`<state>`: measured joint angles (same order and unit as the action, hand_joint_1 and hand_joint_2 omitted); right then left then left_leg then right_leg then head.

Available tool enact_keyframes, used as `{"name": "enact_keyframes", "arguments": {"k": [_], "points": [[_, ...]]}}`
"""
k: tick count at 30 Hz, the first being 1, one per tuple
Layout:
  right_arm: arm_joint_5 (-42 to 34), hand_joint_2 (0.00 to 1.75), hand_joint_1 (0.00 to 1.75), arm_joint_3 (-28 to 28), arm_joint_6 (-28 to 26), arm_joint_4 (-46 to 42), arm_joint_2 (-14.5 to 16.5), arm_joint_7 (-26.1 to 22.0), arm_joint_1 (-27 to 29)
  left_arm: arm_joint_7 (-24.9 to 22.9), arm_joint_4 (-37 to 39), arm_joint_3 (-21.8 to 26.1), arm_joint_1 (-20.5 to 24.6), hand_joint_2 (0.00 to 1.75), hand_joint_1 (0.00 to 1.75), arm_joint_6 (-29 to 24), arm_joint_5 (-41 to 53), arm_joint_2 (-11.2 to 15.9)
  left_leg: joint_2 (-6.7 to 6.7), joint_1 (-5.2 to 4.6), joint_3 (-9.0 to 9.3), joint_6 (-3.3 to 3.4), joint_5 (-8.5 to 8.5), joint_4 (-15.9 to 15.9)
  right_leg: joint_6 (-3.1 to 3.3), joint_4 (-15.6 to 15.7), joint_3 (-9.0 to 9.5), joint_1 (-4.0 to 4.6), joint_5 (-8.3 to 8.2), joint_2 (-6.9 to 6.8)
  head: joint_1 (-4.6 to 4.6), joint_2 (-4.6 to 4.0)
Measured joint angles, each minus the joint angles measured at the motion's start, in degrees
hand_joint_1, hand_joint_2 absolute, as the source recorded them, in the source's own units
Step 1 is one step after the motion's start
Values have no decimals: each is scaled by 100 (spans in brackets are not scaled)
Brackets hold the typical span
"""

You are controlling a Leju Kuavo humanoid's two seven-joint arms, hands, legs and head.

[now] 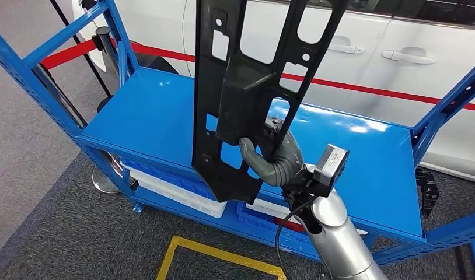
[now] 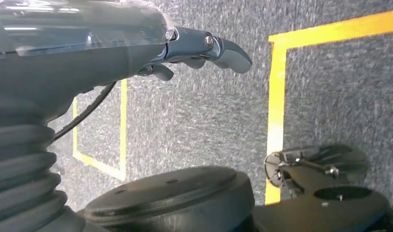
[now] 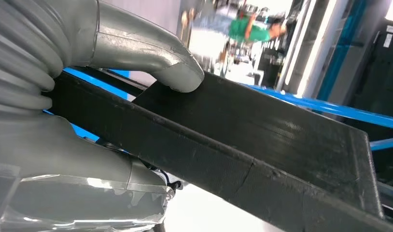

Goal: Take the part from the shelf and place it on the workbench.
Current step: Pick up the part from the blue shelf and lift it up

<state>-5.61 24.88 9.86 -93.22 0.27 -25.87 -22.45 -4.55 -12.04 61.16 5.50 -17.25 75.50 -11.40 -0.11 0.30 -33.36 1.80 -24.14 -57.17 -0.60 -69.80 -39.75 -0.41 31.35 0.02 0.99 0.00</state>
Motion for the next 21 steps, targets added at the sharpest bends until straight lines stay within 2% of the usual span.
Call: {"name": "enact_keyframes", "arguments": {"k": [1, 2, 3, 4, 5, 7, 8, 11, 12, 13, 15, 16, 17, 18, 19, 21], "points": [[-135, 175, 175, -25, 116, 76, 9, -1, 81, -23, 0, 4, 2, 175, 0, 8, -15, -4, 2, 0, -6, 0, 6, -4, -20, -327, -153, -12, 128, 0, 1, 0], [-252, 175, 175, -46, 218, 155, 21, 0, 156, -40, 0, 8, 6, 175, 0, 12, -27, -9, 1, 1, -12, -1, 9, -9, -35, -479, -222, -27, 147, -2, 1, 0], [-352, 175, 175, -62, 311, 226, 35, -7, 219, -51, 0, 11, 15, 175, 0, 16, -34, -15, -2, 3, -19, -7, 8, -20, -48, -417, -184, -44, 57, -3, 0, 0], [-430, 175, 175, -75, 396, 286, 54, -28, 261, -55, 0, 13, 30, 175, 0, 25, -39, -21, -6, 7, -25, -17, 4, -39, -56, -137, -32, -64, -119, -5, 1, 0], [-493, 175, 175, -84, 480, 336, 76, -64, 286, -57, 0, 13, 47, 175, 0, 37, -40, -25, -9, 9, -34, -36, -7, -66, -60, 270, 178, -83, -296, -7, -1, 0], [-580, 175, 175, -96, 654, 420, 129, -163, 324, -72, 0, 13, 82, 175, 0, 62, -40, -29, -14, -5, -63, -97, -33, -128, -23, 876, 488, -80, -512, 3, 3, 0], [-603, 175, 175, -100, 726, 456, 159, -202, 352, -82, 0, 15, 95, 175, 0, 71, -43, -28, -15, -13, -74, -133, -38, -143, 10, 990, 538, -68, -532, 10, 4, 0], [-630, 175, 175, -106, 852, 558, 243, -240, 451, -106, 0, 27, 118, 175, 0, 95, -56, -27, -19, 0, -93, -230, -43, -154, 137, 1010, 514, -48, -579, 19, 7, 0], [-632, 175, 175, -106, 876, 589, 274, -239, 469, -110, 0, 32, 123, 175, 0, 104, -61, -27, -18, 8, -130, -260, -130, -242, 182, 1025, 501, -55, -605, 13, 9, 0], [-633, 175, 175, -106, 897, 617, 307, -237, 484, -112, 0, 38, 131, 175, 0, 112, -66, -27, -17, 14, -204, -286, -292, -437, 221, 1040, 481, -65, -632, 7, 11, 0], [-633, 175, 175, -106, 927, 669, 361, -228, 512, -113, 0, 49, 157, 175, 0, 127, -74, -26, -14, 21, -441, -324, -745, -1125, 268, 1042, 422, -58, -677, -2, 16, 0], [-633, 175, 175, -106, 938, 696, 376, -222, 533, -113, 0, 52, 171, 175, 0, 131, -75, -25, -13, 23, -538, -333, -920, -1471, 277, 1040, 387, -47, -701, -5, 15, 0], [-633, 175, 175, -106, 946, 722, 386, -216, 553, -113, 0, 55, 179, 175, 0, 132, -75, -25, -13, 23, -565, -332, -1005, -1676, 279, 1038, 353, -35, -725, -5, 15, 0], [-633, 175, 175, -106, 952, 750, 397, -209, 570, -118, 0, 56, 179, 175, 0, 132, -73, -25, -14, 23, -490, -320, -984, -1668, 278, 1034, 319, -24, -752, 6, 15, 0], [-631, 175, 175, -106, 954, 773, 407, -202, 580, -125, 0, 56, 172, 175, 0, 133, -71, -25, -18, 21, -303, -295, -869, -1424, 272, 1032, 289, -13, -780, 27, 15, 0], [-628, 175, 175, -108, 962, 803, 432, -193, 581, -143, 0, 57, 136, 175, 0, 133, -61, -22, -75, 6, 198, -220, -609, -599, 246, 1028, 239, 6, -842, 79, 13, 0]]}}
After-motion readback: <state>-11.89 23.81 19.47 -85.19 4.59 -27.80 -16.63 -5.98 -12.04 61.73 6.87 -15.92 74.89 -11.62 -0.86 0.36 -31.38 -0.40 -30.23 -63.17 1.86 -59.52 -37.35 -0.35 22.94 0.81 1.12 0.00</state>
